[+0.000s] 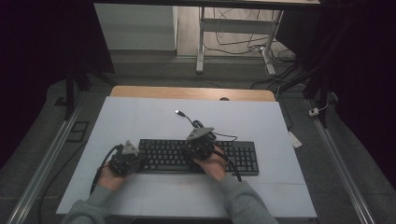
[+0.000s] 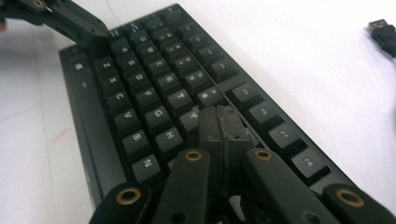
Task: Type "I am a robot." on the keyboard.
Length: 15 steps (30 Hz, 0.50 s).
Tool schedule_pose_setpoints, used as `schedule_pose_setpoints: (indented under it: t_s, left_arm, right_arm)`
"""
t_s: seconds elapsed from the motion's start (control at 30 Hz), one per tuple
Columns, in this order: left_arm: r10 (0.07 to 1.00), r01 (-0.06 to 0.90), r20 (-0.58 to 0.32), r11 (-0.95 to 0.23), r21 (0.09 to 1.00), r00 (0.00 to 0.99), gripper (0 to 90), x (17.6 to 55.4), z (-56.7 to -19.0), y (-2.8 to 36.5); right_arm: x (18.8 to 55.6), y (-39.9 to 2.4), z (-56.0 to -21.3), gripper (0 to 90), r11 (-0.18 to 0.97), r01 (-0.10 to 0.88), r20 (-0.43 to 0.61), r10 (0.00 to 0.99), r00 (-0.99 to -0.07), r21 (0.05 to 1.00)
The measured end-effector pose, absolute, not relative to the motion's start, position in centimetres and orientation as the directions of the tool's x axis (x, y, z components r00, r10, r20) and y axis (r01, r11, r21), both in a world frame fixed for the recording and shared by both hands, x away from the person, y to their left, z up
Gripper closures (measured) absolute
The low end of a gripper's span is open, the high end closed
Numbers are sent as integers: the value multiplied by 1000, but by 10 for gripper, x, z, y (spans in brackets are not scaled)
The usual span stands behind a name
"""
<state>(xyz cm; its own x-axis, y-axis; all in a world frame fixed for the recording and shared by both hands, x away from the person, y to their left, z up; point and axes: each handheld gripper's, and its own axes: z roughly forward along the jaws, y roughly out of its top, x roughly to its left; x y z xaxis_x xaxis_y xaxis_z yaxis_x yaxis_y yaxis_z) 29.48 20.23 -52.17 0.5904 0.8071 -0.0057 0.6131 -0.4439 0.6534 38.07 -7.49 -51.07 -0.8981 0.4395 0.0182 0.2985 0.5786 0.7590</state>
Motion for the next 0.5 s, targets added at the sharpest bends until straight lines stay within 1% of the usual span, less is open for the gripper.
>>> schedule_pose_setpoints:
  t_s: [0.27,0.5]
  left_arm:
    - [806,615,-3,-450,647,592,887,295,-524,201]
    - [806,617,-5,-448,647,591,888,295,-524,201]
  right_arm:
    - [383,-79,-513,900,589,322,13,466,-885,741]
    - [383,-78,-516,900,604,313,-4,464,-886,733]
